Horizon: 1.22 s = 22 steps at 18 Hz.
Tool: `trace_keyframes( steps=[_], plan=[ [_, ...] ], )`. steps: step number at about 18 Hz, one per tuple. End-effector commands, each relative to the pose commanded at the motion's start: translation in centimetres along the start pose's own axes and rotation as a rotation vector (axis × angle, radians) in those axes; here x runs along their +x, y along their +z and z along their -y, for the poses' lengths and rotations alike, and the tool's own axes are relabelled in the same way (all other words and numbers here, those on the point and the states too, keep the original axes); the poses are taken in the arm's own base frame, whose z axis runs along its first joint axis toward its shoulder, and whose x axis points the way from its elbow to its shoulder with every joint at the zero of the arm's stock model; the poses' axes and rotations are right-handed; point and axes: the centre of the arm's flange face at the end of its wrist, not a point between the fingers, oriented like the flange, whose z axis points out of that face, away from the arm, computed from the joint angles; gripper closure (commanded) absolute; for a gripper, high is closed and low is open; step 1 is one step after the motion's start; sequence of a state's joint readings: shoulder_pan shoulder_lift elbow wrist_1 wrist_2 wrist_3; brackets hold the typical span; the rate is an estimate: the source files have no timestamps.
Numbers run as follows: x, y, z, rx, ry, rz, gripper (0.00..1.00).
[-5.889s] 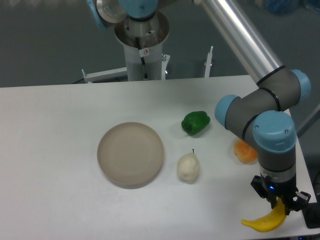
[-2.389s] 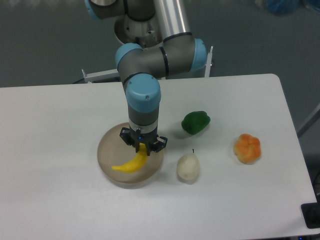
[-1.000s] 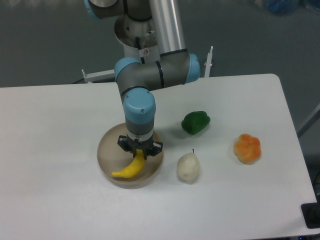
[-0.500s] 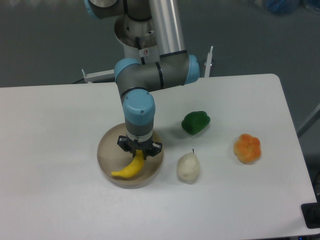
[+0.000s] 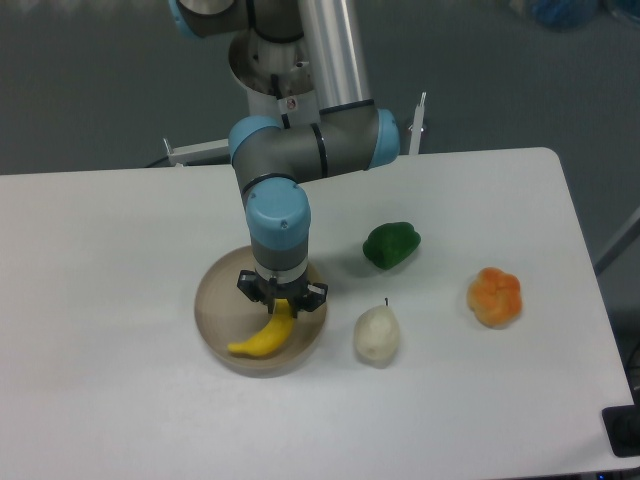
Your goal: Place bananas on a plate
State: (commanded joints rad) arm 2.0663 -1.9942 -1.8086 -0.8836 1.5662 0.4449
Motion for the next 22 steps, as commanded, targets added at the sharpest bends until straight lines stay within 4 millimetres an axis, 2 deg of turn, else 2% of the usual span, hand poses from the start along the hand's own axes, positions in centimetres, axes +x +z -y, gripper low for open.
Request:
trace_keyframes(
  steps=[1, 3, 4, 6, 8, 9, 13, 17, 22],
  plan=[
    [-0.1, -0.6, 0.0, 0.008, -0.001, 0.004, 0.30],
    [-0.6, -2.4, 0.5, 0.038, -0.007, 0.015, 0.05],
    [-0.8, -3.5, 0.7, 0.055, -0.009, 0.023, 0.00],
    [-1.3, -4.9, 0.6, 0.074, -0.015, 0.035, 0.00],
    [-2.7, -5.8, 0.5, 0.088, -0.036, 0.047, 0.00],
    [-3.1, -7.0, 0.6, 0.110, -0.039, 0.058, 0.00],
    [-7.0, -10.9, 1.1, 0.177, -0.027, 0.109, 0.00],
    [-11.1, -14.5, 2.0, 0.222, 0.086, 0.184, 0.00],
    [-17.5, -14.6, 0.3, 0.146, 0.258, 0.282, 0.00]
  ],
)
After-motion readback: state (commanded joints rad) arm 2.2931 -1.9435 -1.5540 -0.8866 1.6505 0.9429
